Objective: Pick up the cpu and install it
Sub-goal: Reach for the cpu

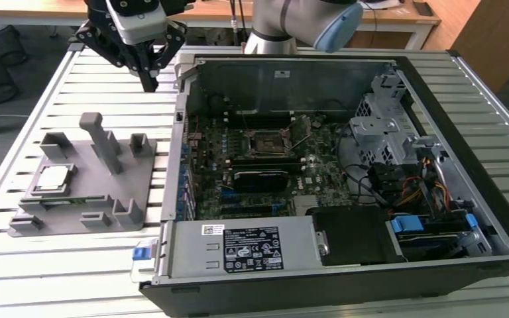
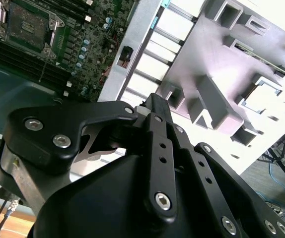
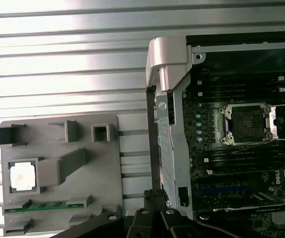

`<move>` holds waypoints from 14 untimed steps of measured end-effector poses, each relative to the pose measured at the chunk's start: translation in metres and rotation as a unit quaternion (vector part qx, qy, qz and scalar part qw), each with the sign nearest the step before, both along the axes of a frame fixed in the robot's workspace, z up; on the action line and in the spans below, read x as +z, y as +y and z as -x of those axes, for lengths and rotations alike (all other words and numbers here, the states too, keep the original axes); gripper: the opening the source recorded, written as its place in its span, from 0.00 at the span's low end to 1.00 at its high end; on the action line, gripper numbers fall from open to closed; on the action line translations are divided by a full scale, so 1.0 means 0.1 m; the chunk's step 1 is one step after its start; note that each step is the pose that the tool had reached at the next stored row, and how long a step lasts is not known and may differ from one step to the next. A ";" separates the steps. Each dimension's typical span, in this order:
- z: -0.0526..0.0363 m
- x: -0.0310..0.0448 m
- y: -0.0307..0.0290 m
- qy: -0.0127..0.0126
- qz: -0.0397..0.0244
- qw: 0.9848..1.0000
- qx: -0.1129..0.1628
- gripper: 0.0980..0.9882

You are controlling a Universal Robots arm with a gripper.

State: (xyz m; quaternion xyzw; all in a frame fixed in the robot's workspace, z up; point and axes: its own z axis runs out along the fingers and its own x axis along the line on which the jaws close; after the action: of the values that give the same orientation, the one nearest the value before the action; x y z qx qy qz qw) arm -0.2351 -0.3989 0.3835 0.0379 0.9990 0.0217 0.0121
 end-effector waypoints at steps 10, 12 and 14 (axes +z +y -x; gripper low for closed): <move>0.065 -0.005 0.000 0.000 0.000 1.000 0.000 0.01; 0.079 -0.006 0.000 0.000 0.000 1.000 0.000 0.01; 0.092 -0.007 0.000 0.000 0.000 1.000 0.000 0.01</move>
State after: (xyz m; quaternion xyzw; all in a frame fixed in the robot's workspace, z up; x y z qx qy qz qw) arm -0.2444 -0.3989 0.3828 0.0379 0.9990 0.0217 0.0120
